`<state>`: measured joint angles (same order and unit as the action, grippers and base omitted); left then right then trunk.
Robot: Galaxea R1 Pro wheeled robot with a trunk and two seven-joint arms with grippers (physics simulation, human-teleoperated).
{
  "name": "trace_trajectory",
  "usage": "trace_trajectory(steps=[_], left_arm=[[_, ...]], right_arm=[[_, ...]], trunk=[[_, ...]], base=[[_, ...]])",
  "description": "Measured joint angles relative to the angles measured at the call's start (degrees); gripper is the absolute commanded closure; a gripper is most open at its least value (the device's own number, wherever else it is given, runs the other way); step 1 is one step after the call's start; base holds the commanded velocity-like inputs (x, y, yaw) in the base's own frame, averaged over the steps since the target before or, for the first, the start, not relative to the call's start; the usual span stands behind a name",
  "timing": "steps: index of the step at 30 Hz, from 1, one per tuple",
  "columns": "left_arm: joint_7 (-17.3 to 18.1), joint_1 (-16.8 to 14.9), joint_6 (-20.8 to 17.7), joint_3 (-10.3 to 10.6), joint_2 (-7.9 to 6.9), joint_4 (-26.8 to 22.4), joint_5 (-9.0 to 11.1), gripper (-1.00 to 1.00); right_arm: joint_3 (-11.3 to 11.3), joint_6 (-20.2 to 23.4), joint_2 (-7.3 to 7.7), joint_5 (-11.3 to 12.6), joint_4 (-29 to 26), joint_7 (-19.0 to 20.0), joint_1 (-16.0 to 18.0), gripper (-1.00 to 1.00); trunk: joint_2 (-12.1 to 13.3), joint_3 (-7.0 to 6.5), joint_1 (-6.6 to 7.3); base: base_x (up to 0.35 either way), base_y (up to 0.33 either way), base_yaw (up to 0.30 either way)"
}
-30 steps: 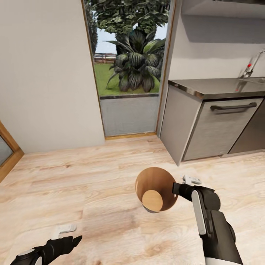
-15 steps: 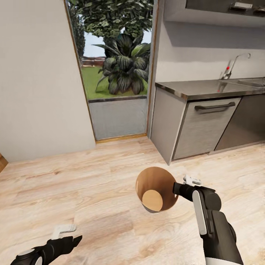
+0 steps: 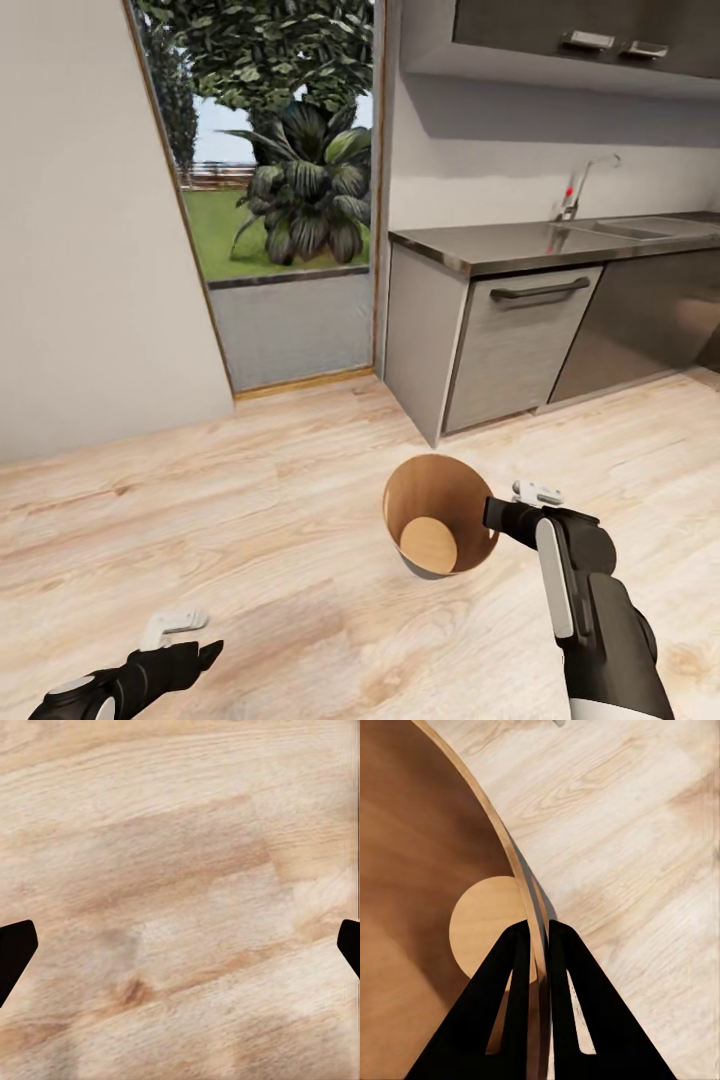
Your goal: Put the three can of soda from the living room inside the tash can in the kitchen.
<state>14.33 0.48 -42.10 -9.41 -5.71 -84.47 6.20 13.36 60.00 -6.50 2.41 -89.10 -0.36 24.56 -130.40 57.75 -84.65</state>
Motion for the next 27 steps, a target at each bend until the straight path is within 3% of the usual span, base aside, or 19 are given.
trace_trajectory(steps=[15,18,19,22,23,24,27], left_arm=[[0.0,0.0,0.0,0.0,0.0,-0.1,0.0,-1.0],[0.0,0.0,-0.1,-0.1,-0.04,-0.2,-0.1,-1.0],[0.0,0.0,-0.1,-0.2,-0.39,-0.2,-0.1,-1.0],[0.0,0.0,-0.1,-0.2,-0.62,-0.2,0.0,-1.0],[0.0,0.0,-0.1,-0.2,-0.65,-0.2,0.0,-1.0],[0.0,0.0,-0.1,-0.2,-0.66,-0.2,0.0,-1.0],[0.0,0.0,-0.1,0.0,-0.69,-0.2,0.0,-1.0]], right_arm=[[-0.4,0.0,0.13,0.4,-0.1,0.0,0.0,1.0],[-1.4,0.0,0.1,0.3,-0.3,0.0,0.0,1.0],[-3.1,0.0,0.12,-0.6,-0.3,-0.2,0.0,1.0],[-4.2,0.0,0.15,2.3,-0.4,-2.3,0.0,1.0],[-4.8,0.0,0.16,2.2,-0.4,-3.4,0.0,1.0],[-6.1,0.0,0.11,1.3,-0.3,-5.3,0.0,1.0],[-7.0,0.0,0.1,-1.0,-0.3,-6.6,0.0,1.0]], trunk=[[0.0,-1.13,0.0],[0.0,-1.35,0.0],[0.0,-1.42,0.0],[0.0,-1.65,0.0],[0.0,-1.73,0.0],[0.0,-1.8,0.0],[0.0,-2.02,0.0]], base=[[0.0,0.0,-0.19],[0.0,0.0,-0.177],[0.0,0.0,-0.163],[0.0,0.0,-0.16],[0.0,0.0,-0.159],[0.0,0.0,-0.159],[0.0,0.0,-0.159]])
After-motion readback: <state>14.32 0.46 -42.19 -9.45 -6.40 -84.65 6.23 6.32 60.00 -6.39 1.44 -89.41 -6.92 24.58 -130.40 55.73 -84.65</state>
